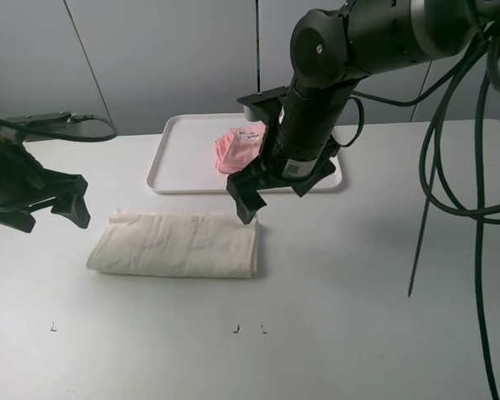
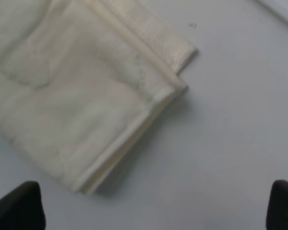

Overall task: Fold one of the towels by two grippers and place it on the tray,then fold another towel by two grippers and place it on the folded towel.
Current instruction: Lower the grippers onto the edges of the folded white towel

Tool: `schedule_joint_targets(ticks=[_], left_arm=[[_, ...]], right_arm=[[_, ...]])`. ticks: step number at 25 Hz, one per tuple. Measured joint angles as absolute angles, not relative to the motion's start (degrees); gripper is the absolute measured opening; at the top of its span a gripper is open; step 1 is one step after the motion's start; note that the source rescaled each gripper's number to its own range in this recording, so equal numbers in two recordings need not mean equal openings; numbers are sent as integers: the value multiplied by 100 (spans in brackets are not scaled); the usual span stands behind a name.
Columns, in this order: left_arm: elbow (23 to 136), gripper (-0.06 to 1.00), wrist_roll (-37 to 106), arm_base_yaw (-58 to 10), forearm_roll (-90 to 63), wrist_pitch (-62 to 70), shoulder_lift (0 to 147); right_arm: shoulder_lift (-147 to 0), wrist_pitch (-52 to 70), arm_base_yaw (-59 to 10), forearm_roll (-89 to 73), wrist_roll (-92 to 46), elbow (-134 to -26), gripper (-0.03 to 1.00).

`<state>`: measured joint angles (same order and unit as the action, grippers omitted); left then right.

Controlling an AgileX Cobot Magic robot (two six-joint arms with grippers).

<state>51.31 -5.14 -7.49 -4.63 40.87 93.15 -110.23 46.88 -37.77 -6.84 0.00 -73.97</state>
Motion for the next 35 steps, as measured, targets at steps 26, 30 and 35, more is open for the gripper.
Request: schedule_joint_targets(ticks=[26,30,35], left_arm=[[5257,99,-1461,-1043,-440,3432,11048],[5257,99,-1461,-1043,-440,3419,11052],[5328,99,-1461,-1043,-440,3529,11056]], right_arm=[[-11771,4831,-3777,-684,140,-7397,99],[-11771,4831,-3777,-684,140,-7397,99],[-11771,4831,-3777,-684,140,-7397,99]])
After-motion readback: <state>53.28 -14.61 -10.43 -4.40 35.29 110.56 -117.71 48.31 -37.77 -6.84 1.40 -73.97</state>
